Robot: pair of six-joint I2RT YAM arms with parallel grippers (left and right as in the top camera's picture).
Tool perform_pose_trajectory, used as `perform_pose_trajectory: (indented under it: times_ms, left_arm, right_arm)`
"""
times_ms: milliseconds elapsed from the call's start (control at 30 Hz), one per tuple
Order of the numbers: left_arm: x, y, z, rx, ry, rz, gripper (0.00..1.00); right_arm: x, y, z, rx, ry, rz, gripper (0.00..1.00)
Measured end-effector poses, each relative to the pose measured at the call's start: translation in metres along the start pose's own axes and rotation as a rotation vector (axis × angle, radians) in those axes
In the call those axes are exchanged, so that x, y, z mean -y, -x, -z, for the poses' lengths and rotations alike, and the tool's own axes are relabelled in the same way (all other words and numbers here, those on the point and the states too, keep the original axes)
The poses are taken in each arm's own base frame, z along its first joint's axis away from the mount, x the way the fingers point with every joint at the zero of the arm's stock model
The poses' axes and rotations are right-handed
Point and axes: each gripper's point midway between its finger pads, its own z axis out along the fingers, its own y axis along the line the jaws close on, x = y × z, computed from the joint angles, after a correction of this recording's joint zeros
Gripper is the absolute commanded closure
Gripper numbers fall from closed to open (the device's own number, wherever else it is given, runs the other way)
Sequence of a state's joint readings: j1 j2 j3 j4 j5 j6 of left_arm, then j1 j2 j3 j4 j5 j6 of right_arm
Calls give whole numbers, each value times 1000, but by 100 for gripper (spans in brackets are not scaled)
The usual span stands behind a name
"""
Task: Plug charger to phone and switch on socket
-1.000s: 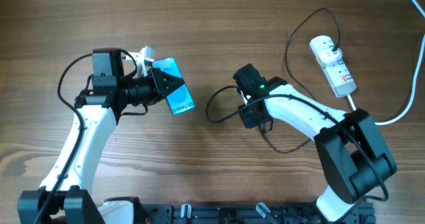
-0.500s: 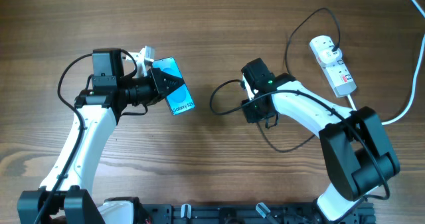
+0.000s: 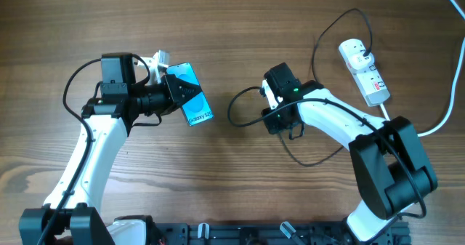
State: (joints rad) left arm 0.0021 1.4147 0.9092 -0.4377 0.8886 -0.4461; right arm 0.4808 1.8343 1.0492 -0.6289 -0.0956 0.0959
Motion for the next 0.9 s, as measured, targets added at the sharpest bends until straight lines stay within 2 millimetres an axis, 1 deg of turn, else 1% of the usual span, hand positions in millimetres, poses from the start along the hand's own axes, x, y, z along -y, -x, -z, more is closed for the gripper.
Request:
perform_pose_trajectory:
  times_ms: [100,133,167,300,333,367,467,567,633,800,833,900]
  left_arm:
    - [0,0,0,0,0,0,96]
    - [0,0,0,0,0,0,96]
    - [0,0,0,0,0,0,96]
    - [0,0,0,0,0,0,96]
    - [0,0,0,0,0,1,96]
    - [0,0,0,-1,0,1,96]
    - [0,0,0,-1,1,1,96]
    - [0,0,0,-2,1,2,96]
    - [0,0,0,-1,1,2,96]
    - [0,0,0,-1,1,2,96]
    - [0,0,0,-1,1,2,96]
    - [0,0,0,-1,1,2,96]
  right_arm:
    - [-2,0,0,-2,9,8,95]
    - [-2,0,0,-2,9,8,87]
    - [-2,0,0,-2,9,8,83]
    - [-2,-5,0,-21,13,13,80]
    - [-2,-7,0,-29,14,12,81]
    - [-2,-7,0,-31,14,12,85]
    - [-2,-9,0,-38,13,11,89]
    - [-2,-11,0,-45,13,10,90]
    - [-2,-11,0,-47,13,10,93]
    - [-3,-10,0,-41,17,11,93]
    - [-3,-10,0,-41,17,10,96]
    - [-3,-10,0,-41,17,11,96]
